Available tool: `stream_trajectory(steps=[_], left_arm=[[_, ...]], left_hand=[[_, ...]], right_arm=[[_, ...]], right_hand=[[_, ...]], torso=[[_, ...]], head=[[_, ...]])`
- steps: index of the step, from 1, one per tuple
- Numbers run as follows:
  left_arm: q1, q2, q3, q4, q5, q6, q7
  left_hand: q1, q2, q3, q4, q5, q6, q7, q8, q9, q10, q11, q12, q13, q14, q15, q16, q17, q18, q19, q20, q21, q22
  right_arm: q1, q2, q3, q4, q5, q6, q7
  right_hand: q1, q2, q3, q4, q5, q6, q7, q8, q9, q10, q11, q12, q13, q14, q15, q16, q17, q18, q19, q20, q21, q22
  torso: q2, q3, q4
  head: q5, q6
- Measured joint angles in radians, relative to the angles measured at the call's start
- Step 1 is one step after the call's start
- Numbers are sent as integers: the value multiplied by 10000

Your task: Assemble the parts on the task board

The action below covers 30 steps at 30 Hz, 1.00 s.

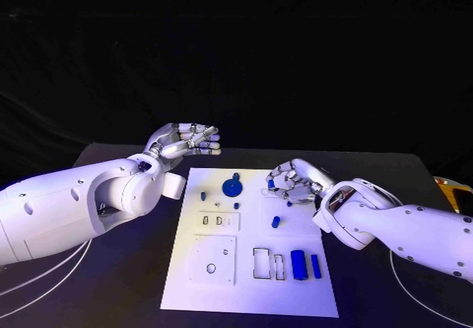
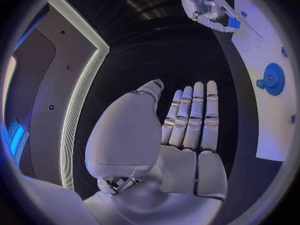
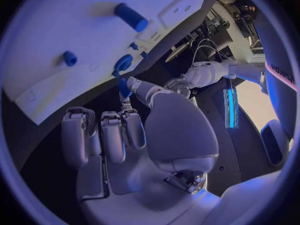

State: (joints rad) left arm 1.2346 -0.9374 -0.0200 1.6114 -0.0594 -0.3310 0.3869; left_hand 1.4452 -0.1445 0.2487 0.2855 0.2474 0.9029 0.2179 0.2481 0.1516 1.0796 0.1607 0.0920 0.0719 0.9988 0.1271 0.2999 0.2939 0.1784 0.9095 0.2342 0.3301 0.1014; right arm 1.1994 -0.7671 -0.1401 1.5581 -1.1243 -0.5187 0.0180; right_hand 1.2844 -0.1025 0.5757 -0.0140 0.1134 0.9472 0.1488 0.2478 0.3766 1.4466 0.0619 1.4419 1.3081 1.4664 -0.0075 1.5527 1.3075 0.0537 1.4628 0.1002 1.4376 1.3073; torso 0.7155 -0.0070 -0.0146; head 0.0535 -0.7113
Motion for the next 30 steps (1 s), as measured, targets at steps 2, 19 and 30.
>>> stream_trajectory(steps=[2, 19, 30], left_arm=[[0, 32, -2, -37, 0, 1, -5], [0, 200, -9, -144, 1, 4, -50], [0, 220, -11, -101, 1, 5, -74]], left_hand=[[0, 0, 0, 0, 0, 0, 0, 0, 0, 0, 0, 0, 0, 0, 0, 0, 0, -1, 0, 0, 0, 0], [0, 0, 0, 0, 0, 0, 0, 0, 0, 0, 0, 0, 0, 0, 0, 0, -1, 0, 0, 0, 0, 1], [0, 0, 0, 0, 0, 0, 0, 0, 0, 0, 0, 0, 0, 0, 0, 0, -2, 0, 0, 0, 0, 1]], right_arm=[[-16, 272, -13, 113, -99, -46, -254], [-639, 1808, -149, 201, -1339, -48, -1747], [-931, 2343, -194, -200, -2037, 3, -2172]], right_hand=[[0, 0, 13, -13, -34, -1, -1, 0, 0, 0, 0, 0, 0, 0, 0, 0, 0, 0, 0, 0, -50, 4], [-137, -5, -3, -56, -231, 20, 19, 0, 0, -37, -36, 0, -3, 0, 1, 0, -1, -1, -38, -37, -68, 7], [-271, -79, -32, -83, -271, 24, 16, 158, 0, -37, -36, 0, -4, 0, 1, 0, -1, 0, -38, -36, -68, 5]], torso=[[-25, -13, 15], [-125, -67, 19], [-109, -70, 33]], head=[[12, -19], [207, -217], [254, -276]])
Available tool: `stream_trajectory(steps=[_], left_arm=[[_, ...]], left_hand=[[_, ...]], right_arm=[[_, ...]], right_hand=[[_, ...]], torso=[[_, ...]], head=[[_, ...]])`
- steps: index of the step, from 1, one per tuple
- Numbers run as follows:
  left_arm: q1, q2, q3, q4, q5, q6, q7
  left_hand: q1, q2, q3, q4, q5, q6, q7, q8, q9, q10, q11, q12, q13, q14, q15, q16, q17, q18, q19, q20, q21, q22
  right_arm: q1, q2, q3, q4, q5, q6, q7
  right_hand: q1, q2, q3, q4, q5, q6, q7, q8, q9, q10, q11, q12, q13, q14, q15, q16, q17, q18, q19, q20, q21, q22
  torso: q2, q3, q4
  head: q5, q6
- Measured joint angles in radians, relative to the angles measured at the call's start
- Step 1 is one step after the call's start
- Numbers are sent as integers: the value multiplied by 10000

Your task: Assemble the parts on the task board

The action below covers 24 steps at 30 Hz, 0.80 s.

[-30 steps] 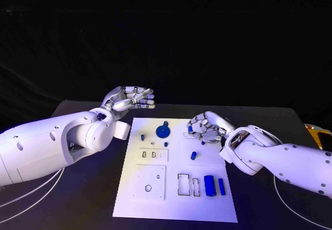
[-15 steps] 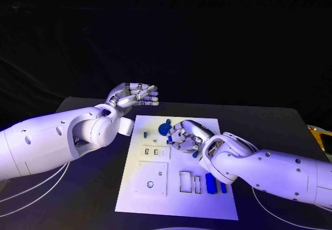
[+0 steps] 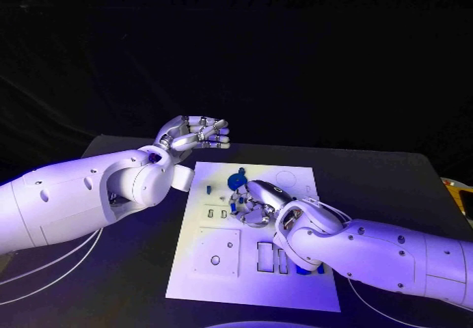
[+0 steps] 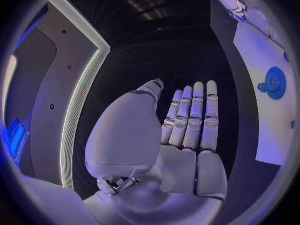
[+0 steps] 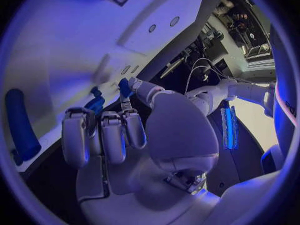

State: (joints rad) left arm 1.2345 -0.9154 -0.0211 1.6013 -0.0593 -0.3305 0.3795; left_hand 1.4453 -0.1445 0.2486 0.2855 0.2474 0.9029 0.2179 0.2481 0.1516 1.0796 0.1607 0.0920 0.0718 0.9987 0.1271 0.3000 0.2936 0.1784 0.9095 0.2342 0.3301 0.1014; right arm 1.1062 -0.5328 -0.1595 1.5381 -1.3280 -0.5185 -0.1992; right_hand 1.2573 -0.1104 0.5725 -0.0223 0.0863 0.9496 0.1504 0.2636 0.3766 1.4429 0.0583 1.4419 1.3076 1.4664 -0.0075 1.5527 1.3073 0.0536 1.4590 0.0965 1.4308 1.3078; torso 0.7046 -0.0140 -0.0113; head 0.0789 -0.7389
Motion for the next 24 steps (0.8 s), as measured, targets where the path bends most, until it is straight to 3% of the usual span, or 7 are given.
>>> stream_trajectory(steps=[17, 24], left_arm=[[0, 21, 0, 5, 0, 6, -21], [0, 26, -1, -1, 0, 9, -26]], left_hand=[[0, 0, 0, 0, 0, 0, 0, 0, 0, 0, 0, 0, 0, 0, 0, 0, 8, -1, 0, 0, 0, -6], [0, 0, 0, 0, 0, 0, 0, 0, 0, 0, 0, 0, 0, 0, 0, 0, 8, -1, 0, 0, 0, -6]], right_arm=[[-180, 316, -29, -357, -500, 163, -198], [-203, 408, -22, -454, -582, 169, -206]], right_hand=[[-170, -120, -85, -23, -138, 26, -28, 191, 2, 37, -36, 0, -2, 0, -72, 0, 0, 0, 0, 0, 0, -2], [-274, -225, -223, 2, -289, 124, -126, 191, 252, 36, -36, 0, -2, 0, -72, 0, 7, 0, 0, 1, 0, -3]], torso=[[-7, 9, -8], [-10, 9, -7]], head=[[18, -90], [19, -102]])
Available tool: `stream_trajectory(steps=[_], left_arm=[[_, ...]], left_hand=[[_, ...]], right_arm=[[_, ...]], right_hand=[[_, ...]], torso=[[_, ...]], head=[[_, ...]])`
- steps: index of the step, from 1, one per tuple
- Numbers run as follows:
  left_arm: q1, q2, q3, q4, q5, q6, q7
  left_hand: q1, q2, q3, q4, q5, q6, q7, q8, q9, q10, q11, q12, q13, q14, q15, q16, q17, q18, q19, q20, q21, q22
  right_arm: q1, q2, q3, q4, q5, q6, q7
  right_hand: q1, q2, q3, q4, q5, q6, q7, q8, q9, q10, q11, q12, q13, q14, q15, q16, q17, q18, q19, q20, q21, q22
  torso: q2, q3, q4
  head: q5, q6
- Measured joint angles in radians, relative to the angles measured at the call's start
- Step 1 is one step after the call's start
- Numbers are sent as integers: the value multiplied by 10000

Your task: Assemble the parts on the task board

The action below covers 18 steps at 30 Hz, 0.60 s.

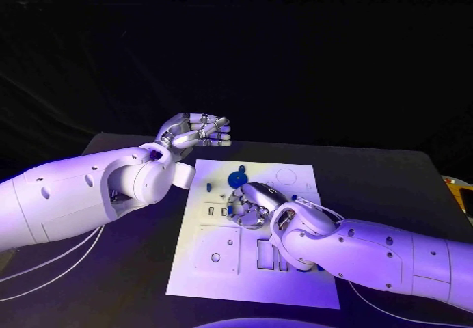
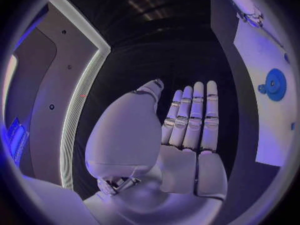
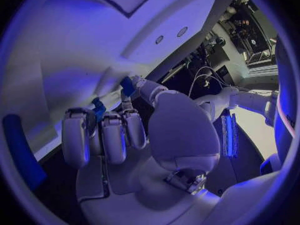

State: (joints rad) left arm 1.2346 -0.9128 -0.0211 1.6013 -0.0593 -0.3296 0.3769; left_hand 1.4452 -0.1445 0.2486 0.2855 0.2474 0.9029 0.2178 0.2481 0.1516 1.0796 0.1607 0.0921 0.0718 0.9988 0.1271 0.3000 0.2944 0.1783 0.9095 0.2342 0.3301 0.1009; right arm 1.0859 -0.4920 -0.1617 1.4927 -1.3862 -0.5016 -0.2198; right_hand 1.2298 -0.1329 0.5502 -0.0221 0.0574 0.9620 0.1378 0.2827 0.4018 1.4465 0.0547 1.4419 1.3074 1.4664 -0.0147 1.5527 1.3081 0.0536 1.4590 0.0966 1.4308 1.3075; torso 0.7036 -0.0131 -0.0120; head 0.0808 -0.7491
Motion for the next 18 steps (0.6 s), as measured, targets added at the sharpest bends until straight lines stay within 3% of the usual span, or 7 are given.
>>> stream_trajectory(steps=[18], left_arm=[[0, -15, -1, -1, 0, 2, -8]], left_hand=[[0, 0, 0, 0, 0, 0, 0, 0, 0, 0, 0, 0, 0, 0, 0, 0, -2, 0, 0, 0, 0, 1]], right_arm=[[-32, 65, 5, -137, -78, -59, 33]], right_hand=[[-51, -55, -29, -26, -21, 36, -69, -8, 34, 0, 1, 0, -1, 0, 1, 0, -1, 0, 0, 0, -40, -2]], torso=[[1, 1, 3]], head=[[-1, -10]])
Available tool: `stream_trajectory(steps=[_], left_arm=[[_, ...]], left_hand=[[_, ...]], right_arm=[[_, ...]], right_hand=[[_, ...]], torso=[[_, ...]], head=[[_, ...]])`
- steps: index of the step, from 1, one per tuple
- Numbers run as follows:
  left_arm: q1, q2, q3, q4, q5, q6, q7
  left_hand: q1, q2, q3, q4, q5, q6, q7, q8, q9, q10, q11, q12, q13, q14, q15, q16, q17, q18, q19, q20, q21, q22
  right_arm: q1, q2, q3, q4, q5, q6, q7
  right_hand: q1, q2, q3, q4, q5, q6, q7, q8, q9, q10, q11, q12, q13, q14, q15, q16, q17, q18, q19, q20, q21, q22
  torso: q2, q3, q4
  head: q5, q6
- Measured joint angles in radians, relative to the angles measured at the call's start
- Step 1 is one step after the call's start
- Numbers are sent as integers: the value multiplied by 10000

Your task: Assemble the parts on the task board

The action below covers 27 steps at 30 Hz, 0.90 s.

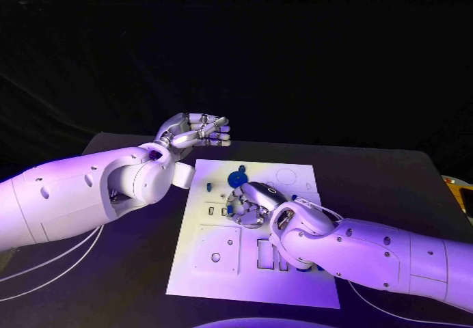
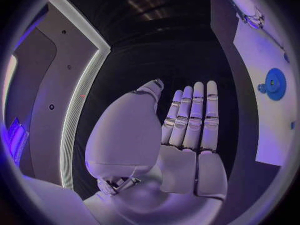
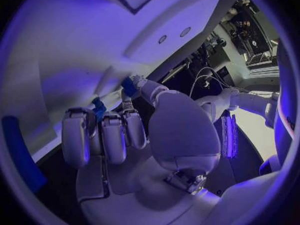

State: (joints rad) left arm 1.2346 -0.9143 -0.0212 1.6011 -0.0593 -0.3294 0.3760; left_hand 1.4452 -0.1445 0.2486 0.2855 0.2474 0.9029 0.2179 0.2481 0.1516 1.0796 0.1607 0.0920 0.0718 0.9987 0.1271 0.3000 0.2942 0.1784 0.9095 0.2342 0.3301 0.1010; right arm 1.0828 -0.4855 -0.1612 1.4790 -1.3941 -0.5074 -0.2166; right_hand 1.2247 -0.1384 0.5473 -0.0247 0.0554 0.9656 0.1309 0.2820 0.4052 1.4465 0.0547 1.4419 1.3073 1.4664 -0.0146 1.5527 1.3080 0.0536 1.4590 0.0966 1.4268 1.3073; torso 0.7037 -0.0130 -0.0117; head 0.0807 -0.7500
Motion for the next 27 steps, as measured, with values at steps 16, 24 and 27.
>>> stream_trajectory(steps=[16, 24, 27], left_arm=[[0, -12, 0, -9, 0, 1, -5], [0, -13, 0, -12, 0, 2, -9], [0, -14, 0, -13, 0, 2, -10]], left_hand=[[0, 0, 28, 28, 0, 0, 0, 0, 0, 36, 36, 0, 0, 0, 0, -40, 25, 0, 0, 0, 0, -12], [0, 0, 28, 28, 0, 0, 0, 0, 0, 36, 36, 0, 0, 0, 0, -39, 34, 1, 0, 0, 0, -12], [0, 0, 28, 28, 0, 0, 0, 0, 0, 36, 36, 0, 0, 0, 0, -39, 33, 0, 0, 0, 0, -11]], right_arm=[[-10, -84, 4, 21, -59, 29, 6], [-10, -84, 5, 1, -75, 73, 6], [-11, -81, 5, -5, -77, 79, 6]], right_hand=[[1, -1, -27, -26, -1, -21, -18, -24, -8, 0, 0, -39, 8, 0, 1, 0, -2, 0, 0, 0, 0, 8], [-51, -53, -44, -43, -1, -26, -15, -10, -14, -20, -20, -39, 8, 0, 1, 0, -2, 0, -21, -21, -41, 7], [-51, -53, -54, -54, -1, -29, -13, 2, -19, -36, -36, -72, 7, 0, 1, 0, -3, 0, -37, -37, -41, 6]], torso=[[0, 8, -7], [-3, 8, -7], [-2, 7, -7]], head=[[-8, -25], [-14, -28], [-13, -30]])
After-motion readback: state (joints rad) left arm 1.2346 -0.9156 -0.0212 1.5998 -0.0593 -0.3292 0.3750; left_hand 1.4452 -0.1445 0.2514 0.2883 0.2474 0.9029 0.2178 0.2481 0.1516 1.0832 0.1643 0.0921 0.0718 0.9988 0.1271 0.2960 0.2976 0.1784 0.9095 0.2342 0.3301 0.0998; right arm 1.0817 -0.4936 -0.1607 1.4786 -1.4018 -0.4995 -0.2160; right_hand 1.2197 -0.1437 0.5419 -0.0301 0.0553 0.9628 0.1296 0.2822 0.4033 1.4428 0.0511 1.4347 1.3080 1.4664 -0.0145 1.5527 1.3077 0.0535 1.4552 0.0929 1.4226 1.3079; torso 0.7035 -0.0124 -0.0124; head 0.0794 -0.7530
